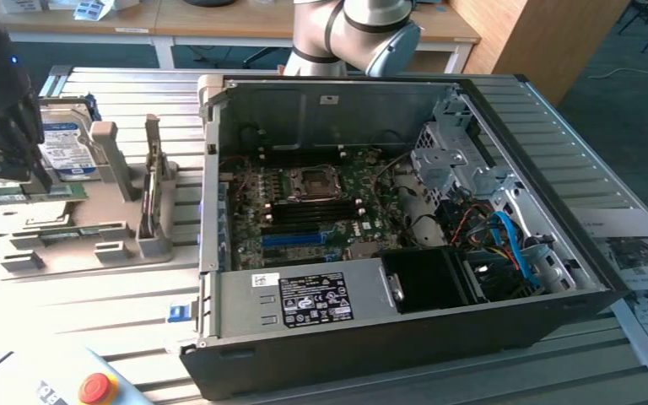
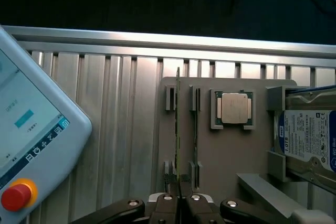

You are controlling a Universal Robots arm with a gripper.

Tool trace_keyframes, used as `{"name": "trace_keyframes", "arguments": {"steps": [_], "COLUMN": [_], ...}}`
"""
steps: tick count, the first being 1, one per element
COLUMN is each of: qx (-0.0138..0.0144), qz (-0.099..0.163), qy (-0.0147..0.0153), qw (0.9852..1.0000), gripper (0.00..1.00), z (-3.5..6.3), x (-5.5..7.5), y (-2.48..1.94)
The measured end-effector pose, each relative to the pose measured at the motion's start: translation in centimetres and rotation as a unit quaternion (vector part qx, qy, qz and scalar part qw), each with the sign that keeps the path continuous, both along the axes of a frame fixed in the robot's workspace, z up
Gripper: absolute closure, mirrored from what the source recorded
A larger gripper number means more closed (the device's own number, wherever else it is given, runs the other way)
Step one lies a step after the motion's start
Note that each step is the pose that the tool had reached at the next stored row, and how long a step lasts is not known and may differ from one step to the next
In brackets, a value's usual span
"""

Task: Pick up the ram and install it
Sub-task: 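Pick up the ram and move it above insertion slot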

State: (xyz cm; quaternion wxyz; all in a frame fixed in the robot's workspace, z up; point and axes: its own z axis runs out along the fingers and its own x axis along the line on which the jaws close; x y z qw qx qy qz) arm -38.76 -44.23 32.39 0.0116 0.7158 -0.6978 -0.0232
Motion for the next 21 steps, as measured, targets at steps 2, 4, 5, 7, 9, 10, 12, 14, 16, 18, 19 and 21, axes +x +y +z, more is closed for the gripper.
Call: {"name": "trace_keyframes", "arguments": {"steps": [2, 4, 5, 7, 9, 10, 12, 14, 16, 18, 19, 21], "qx": [0.0000, -0.0001, -0.0002, -0.0004, -0.0008, -0.0010, -0.0012, -0.0015, -0.0017, -0.0018, -0.0019, -0.0020], "qz": [0.000, 0.000, 0.000, 0.000, 0.000, 0.000, 0.000, 0.000, 0.000, 0.000, -0.001, -0.001], "qy": [0.0001, 0.0004, 0.0006, 0.0010, 0.0014, 0.0018, 0.0020, 0.0022, 0.0024, 0.0024, 0.0025, 0.0025], "qw": [1.0000, 1.0000, 1.0000, 1.0000, 1.0000, 1.0000, 1.0000, 1.0000, 1.0000, 1.0000, 1.0000, 1.0000], "gripper": [0.88, 0.88, 0.88, 0.88, 0.88, 0.88, 0.88, 0.88, 0.88, 0.88, 0.88, 0.88], "z": [0.42, 0.82, 1.00, 1.36, 1.68, 1.84, 2.16, 2.45, 2.72, 3.01, 3.18, 3.51], "x": [0.0, 0.0, 0.0, 0.0, 0.0, 0.0, 0.0, 0.0, 0.0, 0.0, 0.0, 0.0], "y": [0.00, 0.00, 0.00, 0.00, 0.00, 0.00, 0.00, 0.00, 0.00, 0.00, 0.00, 0.00]}}
